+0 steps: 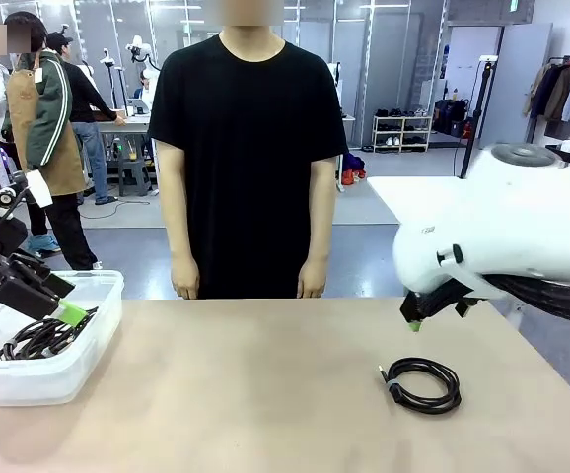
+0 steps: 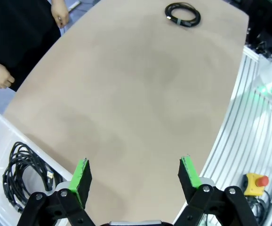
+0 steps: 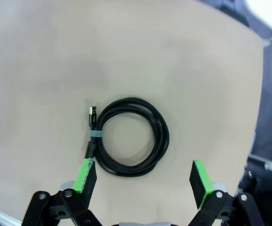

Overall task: Organize and store the cables.
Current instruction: Place the USB Extension Cable into the Organizing box.

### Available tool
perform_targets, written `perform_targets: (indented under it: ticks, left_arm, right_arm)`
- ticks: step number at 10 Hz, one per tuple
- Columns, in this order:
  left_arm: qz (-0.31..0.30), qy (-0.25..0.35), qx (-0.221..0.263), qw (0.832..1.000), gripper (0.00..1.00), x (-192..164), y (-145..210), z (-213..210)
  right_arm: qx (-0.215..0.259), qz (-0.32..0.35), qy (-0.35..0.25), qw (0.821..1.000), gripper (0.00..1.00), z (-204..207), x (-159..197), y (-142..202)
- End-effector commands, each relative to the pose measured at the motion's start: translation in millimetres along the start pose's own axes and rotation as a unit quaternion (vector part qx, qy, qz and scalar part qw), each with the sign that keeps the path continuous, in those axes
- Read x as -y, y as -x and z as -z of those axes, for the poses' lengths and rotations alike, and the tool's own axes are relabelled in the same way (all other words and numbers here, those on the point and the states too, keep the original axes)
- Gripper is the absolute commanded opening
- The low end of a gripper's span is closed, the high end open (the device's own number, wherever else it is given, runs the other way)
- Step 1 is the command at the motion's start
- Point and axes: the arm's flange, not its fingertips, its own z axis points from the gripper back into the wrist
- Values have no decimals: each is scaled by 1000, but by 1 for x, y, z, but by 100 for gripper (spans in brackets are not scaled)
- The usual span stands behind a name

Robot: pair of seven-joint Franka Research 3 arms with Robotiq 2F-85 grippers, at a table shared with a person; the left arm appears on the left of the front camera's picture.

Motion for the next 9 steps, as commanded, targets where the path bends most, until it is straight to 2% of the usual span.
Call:
perform_targets:
  ticks: [1,6,9]
  left_arm:
    - [-7,-4,-5,1000,94,3,-1,0]
    - [-7,-4,-5,1000,94,3,-1,0]
    - [-7,-4,-5,1000,94,3,-1,0]
  right_arm:
    - [-38,28,-30,998,100,13,-24,-27]
    - [-97,48,-79,991,100,80,-68,-31]
    - [-111,64,-90,988,100,99,-70,-24]
